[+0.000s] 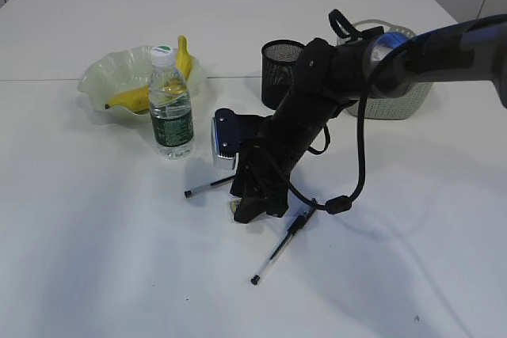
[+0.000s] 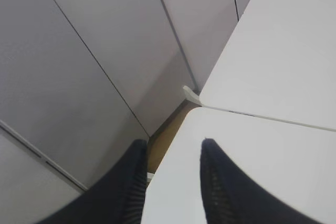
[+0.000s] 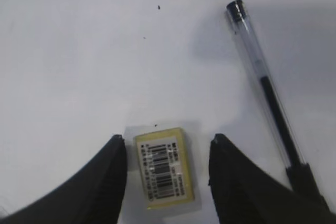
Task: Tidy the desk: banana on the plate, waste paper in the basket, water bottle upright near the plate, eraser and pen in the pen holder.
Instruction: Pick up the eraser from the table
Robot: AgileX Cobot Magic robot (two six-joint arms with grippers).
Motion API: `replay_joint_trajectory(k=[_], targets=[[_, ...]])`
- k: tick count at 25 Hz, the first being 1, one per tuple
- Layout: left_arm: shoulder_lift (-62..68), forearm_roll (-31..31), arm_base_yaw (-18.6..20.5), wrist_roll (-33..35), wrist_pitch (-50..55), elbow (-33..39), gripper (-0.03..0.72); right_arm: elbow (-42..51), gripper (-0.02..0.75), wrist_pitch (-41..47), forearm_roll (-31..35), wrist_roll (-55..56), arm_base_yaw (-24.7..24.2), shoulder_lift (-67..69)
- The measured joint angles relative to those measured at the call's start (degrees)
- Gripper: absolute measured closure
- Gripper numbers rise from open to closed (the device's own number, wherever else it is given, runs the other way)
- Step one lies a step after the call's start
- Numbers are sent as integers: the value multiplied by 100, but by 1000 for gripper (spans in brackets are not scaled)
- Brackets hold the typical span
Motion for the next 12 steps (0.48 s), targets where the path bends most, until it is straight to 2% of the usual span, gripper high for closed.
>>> replay_joint_trajectory(k=[9, 12], targets=[[0, 0, 0, 0, 0, 0, 452, 0, 353, 142, -37, 0, 0, 0], [0, 0, 0, 0, 0, 0, 452, 0, 381, 178, -37, 0, 0, 0]])
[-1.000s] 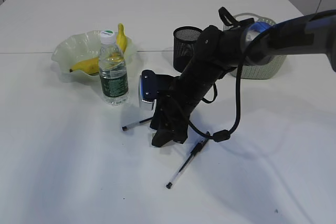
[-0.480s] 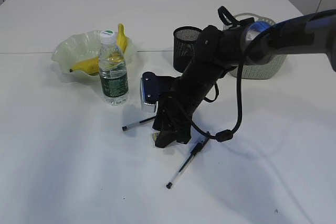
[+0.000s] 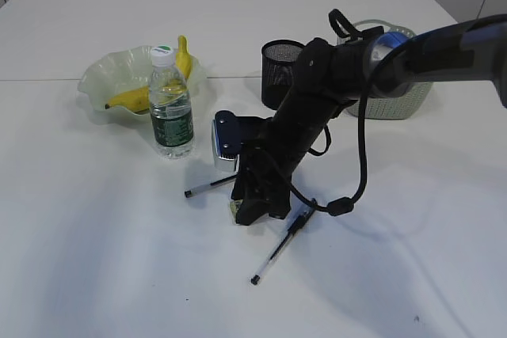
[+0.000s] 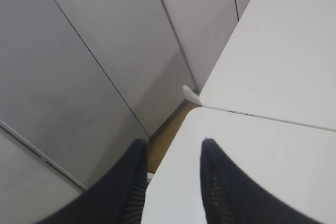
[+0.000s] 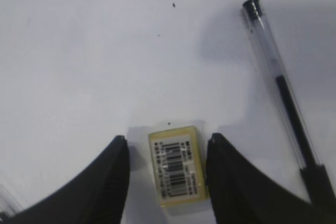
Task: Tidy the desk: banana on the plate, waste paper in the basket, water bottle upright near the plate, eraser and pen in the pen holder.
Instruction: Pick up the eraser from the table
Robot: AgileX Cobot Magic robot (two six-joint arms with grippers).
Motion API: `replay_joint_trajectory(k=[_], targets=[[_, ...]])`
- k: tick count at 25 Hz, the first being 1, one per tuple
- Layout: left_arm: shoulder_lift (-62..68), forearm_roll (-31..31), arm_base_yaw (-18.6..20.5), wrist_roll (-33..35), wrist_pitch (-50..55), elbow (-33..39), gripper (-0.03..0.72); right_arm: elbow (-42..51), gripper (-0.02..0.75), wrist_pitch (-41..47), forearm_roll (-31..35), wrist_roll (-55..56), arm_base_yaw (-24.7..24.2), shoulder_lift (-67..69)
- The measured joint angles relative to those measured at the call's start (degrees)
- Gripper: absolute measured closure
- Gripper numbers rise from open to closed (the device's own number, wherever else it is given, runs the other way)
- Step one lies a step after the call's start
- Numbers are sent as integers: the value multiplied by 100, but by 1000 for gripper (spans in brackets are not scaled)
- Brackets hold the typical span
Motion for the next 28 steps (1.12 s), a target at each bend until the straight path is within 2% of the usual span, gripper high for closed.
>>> replay_joint_trajectory(k=[7, 17, 28], targets=[[0, 0, 0, 0, 0, 0, 452, -2, 486, 38, 0, 0, 0, 0], [0, 0, 0, 0, 0, 0, 452, -12, 535, 47, 0, 169, 0, 0], [0, 0, 0, 0, 0, 0, 452, -24, 543, 47, 0, 286, 0, 0]])
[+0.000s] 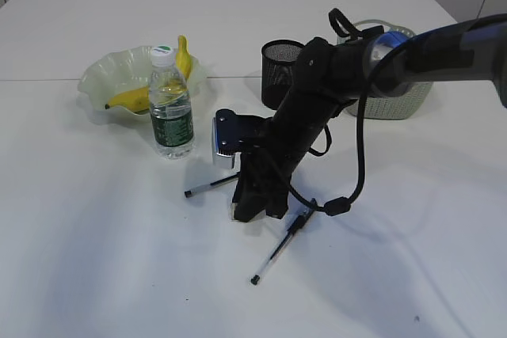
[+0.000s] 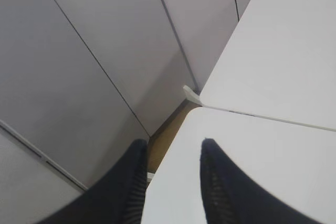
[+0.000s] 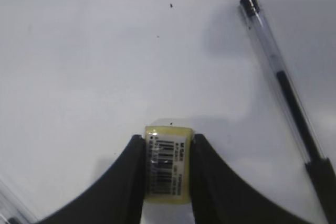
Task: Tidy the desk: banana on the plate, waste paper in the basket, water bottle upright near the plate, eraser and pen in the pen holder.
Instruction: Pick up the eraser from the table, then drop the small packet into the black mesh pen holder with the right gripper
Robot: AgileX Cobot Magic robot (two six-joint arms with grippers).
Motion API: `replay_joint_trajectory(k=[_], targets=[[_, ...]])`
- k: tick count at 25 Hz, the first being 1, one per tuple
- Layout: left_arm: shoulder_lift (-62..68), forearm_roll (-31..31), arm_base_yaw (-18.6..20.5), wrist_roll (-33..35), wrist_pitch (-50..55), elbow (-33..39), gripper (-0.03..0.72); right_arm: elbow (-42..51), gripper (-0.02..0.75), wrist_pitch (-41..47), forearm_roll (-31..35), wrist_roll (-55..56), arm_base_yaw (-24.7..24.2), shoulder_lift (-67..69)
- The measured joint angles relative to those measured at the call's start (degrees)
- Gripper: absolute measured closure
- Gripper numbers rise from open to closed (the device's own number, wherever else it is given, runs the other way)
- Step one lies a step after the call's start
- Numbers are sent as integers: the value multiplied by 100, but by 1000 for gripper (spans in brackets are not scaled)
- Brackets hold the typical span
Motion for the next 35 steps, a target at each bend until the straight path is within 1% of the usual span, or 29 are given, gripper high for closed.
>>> replay_joint_trajectory(k=[3, 10, 17, 24, 29, 35], targets=[[0, 0, 0, 0, 0, 0, 452, -67, 543, 113, 0, 99, 0, 0], [0, 0, 0, 0, 0, 0, 452, -637, 544, 407, 0, 629, 0, 0], [0, 0, 0, 0, 0, 0, 452, -982, 544, 708, 0, 795, 0, 0], [0, 0, 0, 0, 0, 0, 452, -1619, 545, 755, -52, 933, 0, 0], [0, 0, 0, 0, 0, 0, 452, -2016, 545, 630, -370, 1216, 0, 0], [0, 0, 0, 0, 0, 0, 452, -2061, 545, 130, -979, 1968, -43, 0]])
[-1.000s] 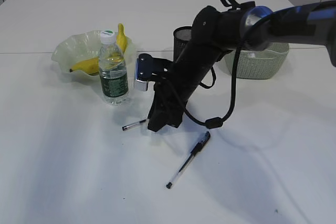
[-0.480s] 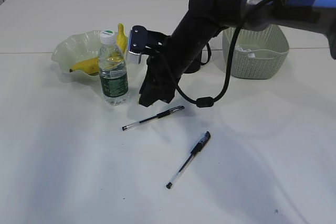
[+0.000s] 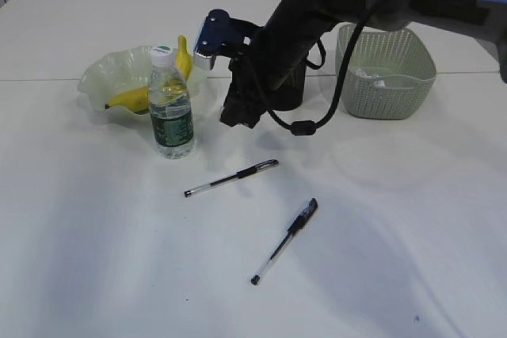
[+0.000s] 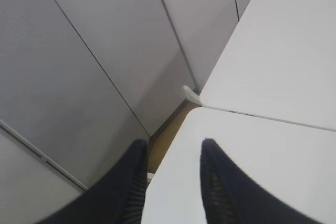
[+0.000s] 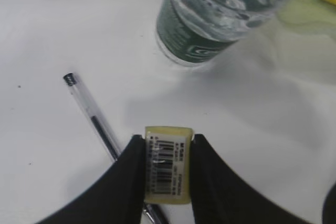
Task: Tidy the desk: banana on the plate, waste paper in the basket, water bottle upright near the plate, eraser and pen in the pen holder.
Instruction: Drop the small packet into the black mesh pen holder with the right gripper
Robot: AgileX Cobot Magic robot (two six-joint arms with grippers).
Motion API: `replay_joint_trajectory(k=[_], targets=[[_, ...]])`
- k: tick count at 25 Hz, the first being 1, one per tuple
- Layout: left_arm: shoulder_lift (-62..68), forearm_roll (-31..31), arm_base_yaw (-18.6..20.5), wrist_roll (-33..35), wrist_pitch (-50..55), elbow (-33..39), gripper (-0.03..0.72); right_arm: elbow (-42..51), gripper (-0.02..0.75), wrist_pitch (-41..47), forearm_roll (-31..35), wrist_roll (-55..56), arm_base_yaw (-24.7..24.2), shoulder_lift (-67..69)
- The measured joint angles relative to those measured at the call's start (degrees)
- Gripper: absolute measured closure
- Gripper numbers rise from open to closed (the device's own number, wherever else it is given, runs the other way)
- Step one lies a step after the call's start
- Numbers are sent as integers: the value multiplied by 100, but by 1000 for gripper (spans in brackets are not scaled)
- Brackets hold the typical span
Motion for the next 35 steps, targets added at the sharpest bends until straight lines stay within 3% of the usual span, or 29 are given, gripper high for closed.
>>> replay_joint_trajectory(k=[9, 27, 35], targets=[[0, 0, 0, 0, 0, 0, 452, 0, 545, -885, -157, 583, -285, 0], [105, 0, 0, 0, 0, 0, 452, 0, 527, -3992, 173, 693, -351, 0], [105, 0, 0, 0, 0, 0, 452, 0, 545, -4639, 1186, 693, -736, 9]])
